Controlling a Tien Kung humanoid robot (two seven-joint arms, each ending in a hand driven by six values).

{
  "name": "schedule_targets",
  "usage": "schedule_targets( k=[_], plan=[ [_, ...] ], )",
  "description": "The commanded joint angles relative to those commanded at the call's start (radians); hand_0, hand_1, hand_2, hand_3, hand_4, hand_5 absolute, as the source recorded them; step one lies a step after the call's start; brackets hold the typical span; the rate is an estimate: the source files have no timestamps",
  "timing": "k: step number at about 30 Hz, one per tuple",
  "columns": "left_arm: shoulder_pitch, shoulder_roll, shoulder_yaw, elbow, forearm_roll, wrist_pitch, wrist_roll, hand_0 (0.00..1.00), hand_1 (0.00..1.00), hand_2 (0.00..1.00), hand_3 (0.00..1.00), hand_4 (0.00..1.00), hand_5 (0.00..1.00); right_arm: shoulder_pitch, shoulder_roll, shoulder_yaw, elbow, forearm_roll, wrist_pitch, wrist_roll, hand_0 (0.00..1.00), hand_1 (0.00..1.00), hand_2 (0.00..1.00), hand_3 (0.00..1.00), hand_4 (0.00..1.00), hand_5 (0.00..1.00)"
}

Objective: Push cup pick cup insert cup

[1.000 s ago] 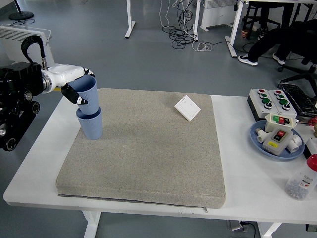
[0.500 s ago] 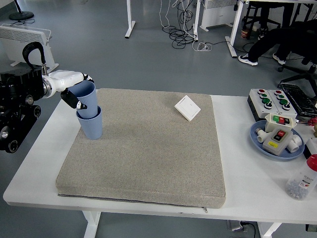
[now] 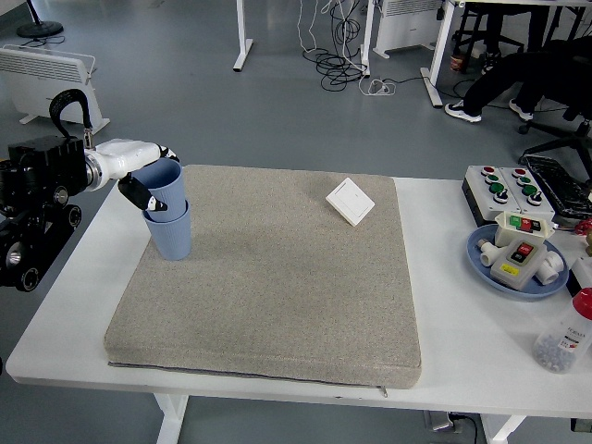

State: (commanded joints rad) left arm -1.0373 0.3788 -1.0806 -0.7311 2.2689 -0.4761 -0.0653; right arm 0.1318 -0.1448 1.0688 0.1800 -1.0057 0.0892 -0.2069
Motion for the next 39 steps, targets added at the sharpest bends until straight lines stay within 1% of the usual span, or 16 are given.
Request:
schedule_targets(
  k=[2,3,8,9,16,19,20,22,26,27,28,31,32,35,38,39],
  plan=[
    [0.001,-0.001,0.001,0.005,0.000,0.017,0.000,0.711,0.795,0.910,0.829,0.926,0.321,0.000,0.000,0.000,0.000,-0.001,0.000,0.000,0.774,0.683,0.680,0.568,0.129,0.468],
    [0.001,-0.002,0.001,0.006,0.000,0.020,0.000,0.776,0.862,0.981,0.913,0.981,0.386,0.000,0.000,0.000,0.000,-0.001,0.000,0.000,0.774,0.683,0.679,0.568,0.130,0.469],
    [0.003,-0.004,-0.003,0.015,0.000,0.029,-0.001,0.776,0.862,0.981,0.913,0.981,0.386,0.001,0.000,-0.001,0.000,0.001,0.000,0.000,0.774,0.683,0.679,0.568,0.130,0.469],
    [0.004,-0.004,-0.005,0.017,0.000,0.032,-0.005,0.856,0.917,0.998,0.989,0.984,0.401,0.001,0.000,0.000,0.000,0.001,0.000,0.000,0.775,0.683,0.679,0.568,0.129,0.468],
    [0.014,-0.003,-0.022,0.006,0.000,0.055,-0.011,0.878,0.926,0.998,0.998,0.998,0.426,0.002,0.000,0.000,0.000,0.001,0.000,0.001,0.774,0.683,0.680,0.568,0.129,0.468],
    [0.026,0.000,-0.034,-0.013,0.000,0.094,-0.024,0.878,0.926,0.998,0.998,0.998,0.426,0.002,0.000,0.001,0.000,0.001,0.000,0.001,0.774,0.683,0.680,0.568,0.129,0.468],
    [0.031,0.002,-0.039,-0.022,0.000,0.117,-0.028,0.831,0.883,0.995,0.923,0.803,0.542,0.002,0.000,0.001,0.000,0.001,0.000,0.001,0.774,0.683,0.680,0.567,0.129,0.469],
    [0.046,0.006,-0.059,-0.047,-0.044,0.160,-0.023,0.831,0.883,0.995,0.923,0.803,0.542,0.002,0.000,0.002,0.000,0.001,0.000,0.002,0.774,0.683,0.680,0.567,0.129,0.469],
    [0.095,0.005,-0.137,-0.106,-0.198,0.237,0.001,0.831,0.883,0.995,0.923,0.803,0.542,0.003,0.001,0.005,0.000,0.000,0.000,0.003,0.774,0.683,0.680,0.567,0.129,0.469],
    [0.110,0.004,-0.162,-0.121,-0.244,0.261,0.012,0.768,0.816,0.870,0.788,0.712,0.725,0.003,0.001,0.006,0.000,0.000,0.000,0.003,0.774,0.683,0.680,0.568,0.130,0.470],
    [0.135,-0.001,-0.196,-0.145,-0.289,0.288,0.035,0.768,0.816,0.870,0.788,0.712,0.725,0.003,0.001,0.006,0.000,0.000,0.000,0.003,0.774,0.683,0.680,0.568,0.130,0.470],
    [0.188,-0.013,-0.270,-0.194,-0.413,0.340,0.086,0.768,0.816,0.870,0.788,0.712,0.725,0.002,0.002,0.009,0.000,-0.001,0.000,0.004,0.774,0.683,0.680,0.568,0.130,0.470],
    [0.216,-0.020,-0.306,-0.217,-0.458,0.358,0.111,0.760,0.795,0.831,0.767,0.616,0.998,0.002,0.002,0.011,0.000,-0.002,0.000,0.004,0.774,0.683,0.680,0.567,0.130,0.470],
    [0.273,-0.032,-0.369,-0.260,-0.582,0.395,0.152,0.760,0.795,0.831,0.767,0.616,0.998,0.001,0.004,0.014,0.000,-0.004,-0.001,0.004,0.774,0.683,0.680,0.567,0.130,0.470],
    [0.343,-0.042,-0.430,-0.308,-0.705,0.414,0.185,0.760,0.795,0.831,0.767,0.616,0.998,-0.001,0.005,0.015,0.000,-0.008,0.000,0.005,0.774,0.683,0.680,0.567,0.130,0.470],
    [0.366,-0.046,-0.448,-0.322,-0.743,0.419,0.188,0.794,0.811,0.859,0.801,0.584,0.998,-0.002,0.006,0.017,0.000,-0.010,-0.001,0.005,0.774,0.683,0.680,0.568,0.130,0.470]
  ],
)
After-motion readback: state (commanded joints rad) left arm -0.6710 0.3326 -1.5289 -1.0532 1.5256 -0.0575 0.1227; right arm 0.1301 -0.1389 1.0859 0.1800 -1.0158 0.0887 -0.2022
